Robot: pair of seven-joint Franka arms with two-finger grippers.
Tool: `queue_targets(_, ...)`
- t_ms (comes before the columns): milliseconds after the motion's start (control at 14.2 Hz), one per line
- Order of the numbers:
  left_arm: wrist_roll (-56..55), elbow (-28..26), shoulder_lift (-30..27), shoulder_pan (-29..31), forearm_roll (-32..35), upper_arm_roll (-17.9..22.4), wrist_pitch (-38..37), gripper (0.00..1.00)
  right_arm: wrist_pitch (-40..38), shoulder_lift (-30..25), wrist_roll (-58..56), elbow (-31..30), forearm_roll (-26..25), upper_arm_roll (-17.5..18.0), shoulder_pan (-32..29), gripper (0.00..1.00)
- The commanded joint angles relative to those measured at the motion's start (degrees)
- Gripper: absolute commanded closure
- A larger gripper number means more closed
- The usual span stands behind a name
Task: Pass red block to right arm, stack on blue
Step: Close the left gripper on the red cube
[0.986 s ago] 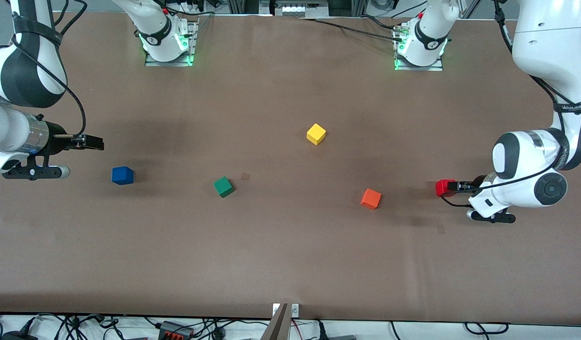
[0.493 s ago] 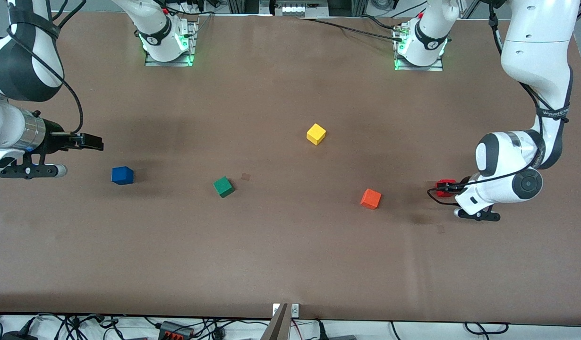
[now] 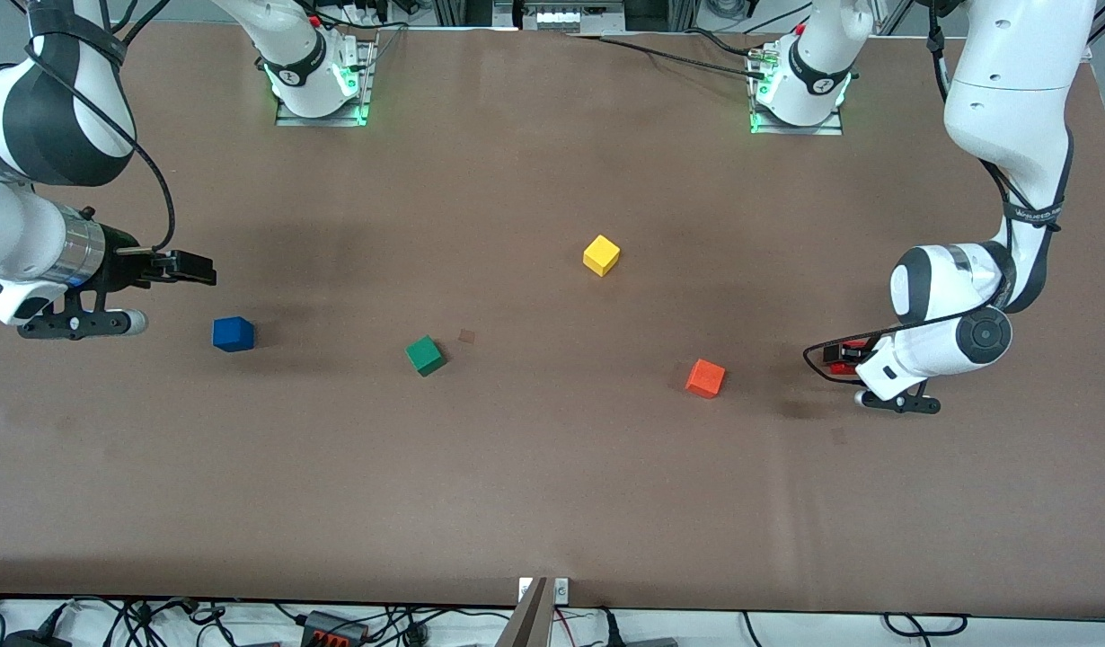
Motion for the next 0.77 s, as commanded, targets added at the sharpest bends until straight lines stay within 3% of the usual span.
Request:
queue_targets(0, 0.4, -3.6, -4.3, 0.0, 1.5, -0.3, 0.8, 0.22, -0.5, -0.4, 0.6, 0.2, 0.6, -0.2, 0.4, 0.00)
queue_targets(141, 0.3, -3.7, -4.3, 0.3, 1.5, -1.6, 0.9, 0.39, -0.4, -0.4, 0.6, 0.2, 0.7, -0.2, 0.5, 0.00)
queue_targets(423, 0.3, -6.1, -4.0, 0.5, 1.5, -1.7, 4.8, 0.54, -0.3, -0.1, 0.6, 0.0, 2.0, -0.1, 0.4, 0.00)
queue_targets(704, 0.9, -6.0, -4.8, 0.7, 1.5, -1.7, 4.1, 0.91, -0.1, 0.0, 0.6, -0.3, 2.0, -0.1, 1.9, 0.00)
